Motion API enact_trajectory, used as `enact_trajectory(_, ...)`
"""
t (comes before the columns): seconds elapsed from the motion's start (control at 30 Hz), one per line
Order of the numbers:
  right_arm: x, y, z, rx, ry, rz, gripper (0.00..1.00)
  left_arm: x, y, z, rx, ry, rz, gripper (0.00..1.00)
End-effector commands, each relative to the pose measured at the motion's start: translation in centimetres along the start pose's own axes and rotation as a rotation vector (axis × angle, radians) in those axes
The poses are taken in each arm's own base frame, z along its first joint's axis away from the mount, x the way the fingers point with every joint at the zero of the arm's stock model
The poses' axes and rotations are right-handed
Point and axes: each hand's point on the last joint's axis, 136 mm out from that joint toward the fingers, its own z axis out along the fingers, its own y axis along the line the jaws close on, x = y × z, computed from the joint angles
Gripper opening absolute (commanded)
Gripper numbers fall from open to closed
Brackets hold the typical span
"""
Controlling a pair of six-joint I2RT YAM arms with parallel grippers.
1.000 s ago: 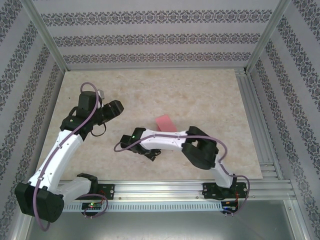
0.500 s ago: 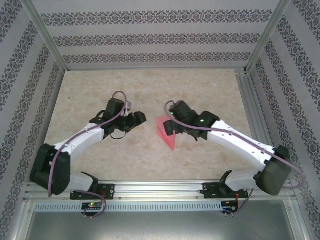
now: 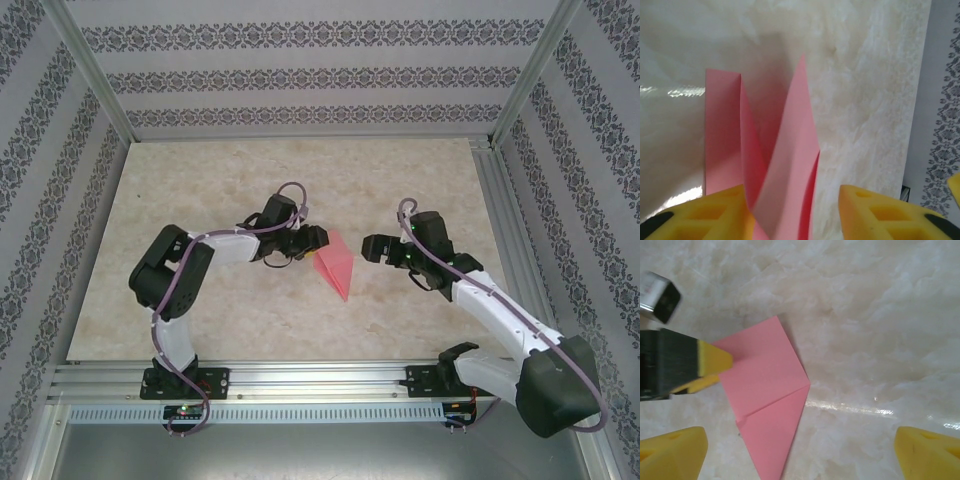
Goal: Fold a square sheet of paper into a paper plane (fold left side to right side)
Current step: Fold the wing for the fifth time at the center of the table.
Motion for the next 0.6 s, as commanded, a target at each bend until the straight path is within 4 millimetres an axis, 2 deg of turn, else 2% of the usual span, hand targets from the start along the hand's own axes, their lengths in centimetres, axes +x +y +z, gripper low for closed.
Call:
enact_trajectory(0.0,-1.5,1.8,-0.9,-0.164,-0.065,0.025,0.91,-0.4,-2.2,0.9,0.094,0.008,0.04,0.4)
enact_trajectory(0.17,-1.2,1.4,-0.6,-0.339,-0.035,0.124,0.75,-0.2,-3.0,0.5,0.127,0.016,0.13,0.19)
enact_trajectory(0.3,-0.5,2.0,0.9,-0.431,0.048,0.142,0.62,0.5,-3.4,-0.3,0.151,0.042,0.185,0.09)
enact_trajectory(0.4,-0.3,1.9,2.1,-0.44,0.091,0.138,0.58,0.7,-3.5,-1.2,0.173,0.039,0.209,0.05)
enact_trajectory(0.57,-0.4,2.1,3.8,-0.469,0.125,0.124,0.6,1.2,-4.6,-2.7,0.241,0.049,0.246,0.03)
